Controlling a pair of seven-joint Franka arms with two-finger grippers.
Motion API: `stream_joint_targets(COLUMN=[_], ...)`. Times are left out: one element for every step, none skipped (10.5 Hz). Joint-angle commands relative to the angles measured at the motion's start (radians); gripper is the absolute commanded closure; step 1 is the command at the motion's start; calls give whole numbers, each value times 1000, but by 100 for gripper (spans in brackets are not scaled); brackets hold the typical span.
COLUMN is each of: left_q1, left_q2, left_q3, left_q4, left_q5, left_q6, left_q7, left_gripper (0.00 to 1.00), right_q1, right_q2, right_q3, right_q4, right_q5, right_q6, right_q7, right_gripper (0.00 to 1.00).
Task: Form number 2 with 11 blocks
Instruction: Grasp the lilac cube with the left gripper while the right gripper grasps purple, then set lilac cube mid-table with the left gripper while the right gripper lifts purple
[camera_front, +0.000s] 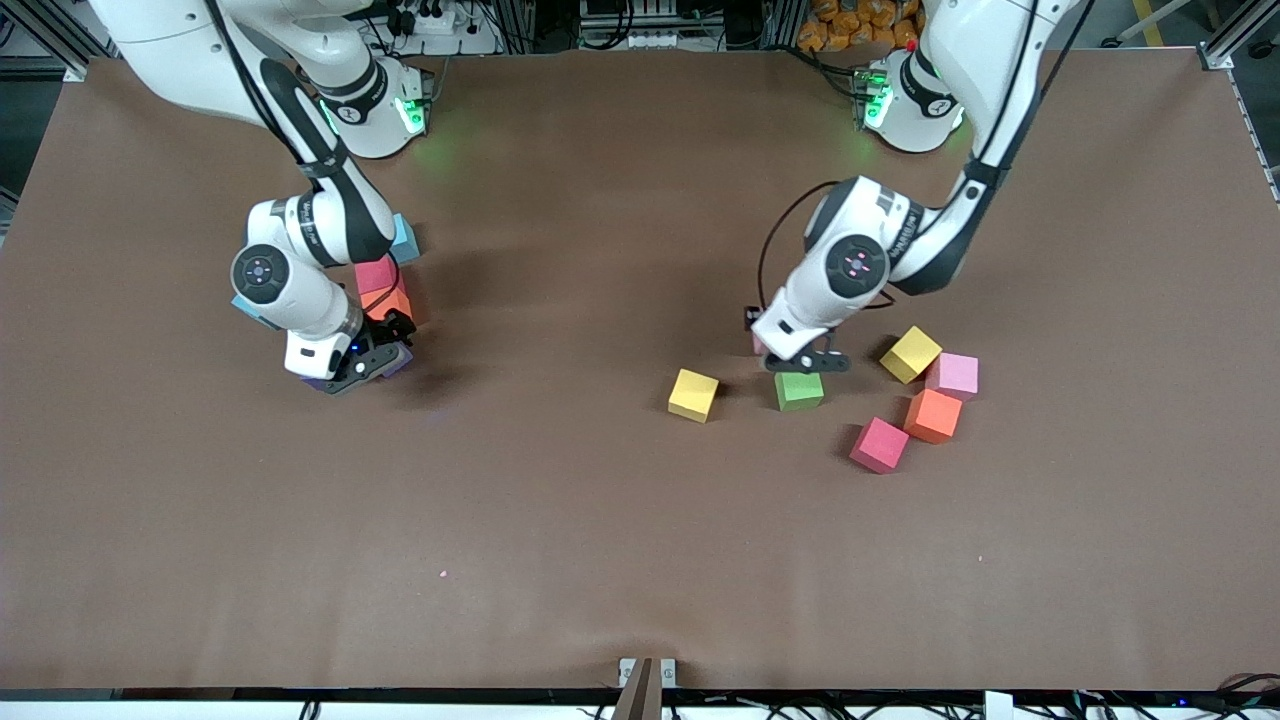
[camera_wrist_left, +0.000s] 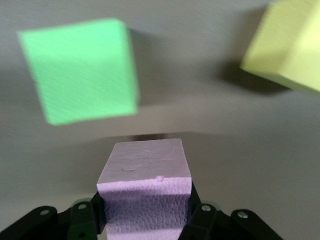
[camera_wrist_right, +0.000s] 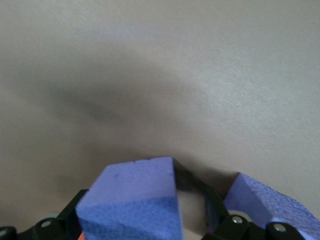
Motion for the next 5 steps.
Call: stream_joint_targets(left_q1=[-3,-5,-6,-28,-73], left_q2=[-25,-19,-15,-10,1], left_q3=[-74,-129,-178,-207,-209], left_q4=[-7,-4,-5,-7,-2], left_q5=[-15,-18,-22,-22,-22], left_q6=[-37,-37,-37,-37,-37], left_q7=[-67,-74,-90,-135,-181], left_gripper=[84,84,84,84,84], right_q1=[-7,0,0,0,1], right_q2=[-6,-5,-6,-5,-6], right_q3=[6,6,6,6,6], right_q4=[-19,-21,-27,-27,-27], right_q5=[0,0,0,0,0], right_q6=[17,7,6,7,6], right_q7=[-19,-17,-17,-17,-17], right_gripper=[0,0,0,0,0])
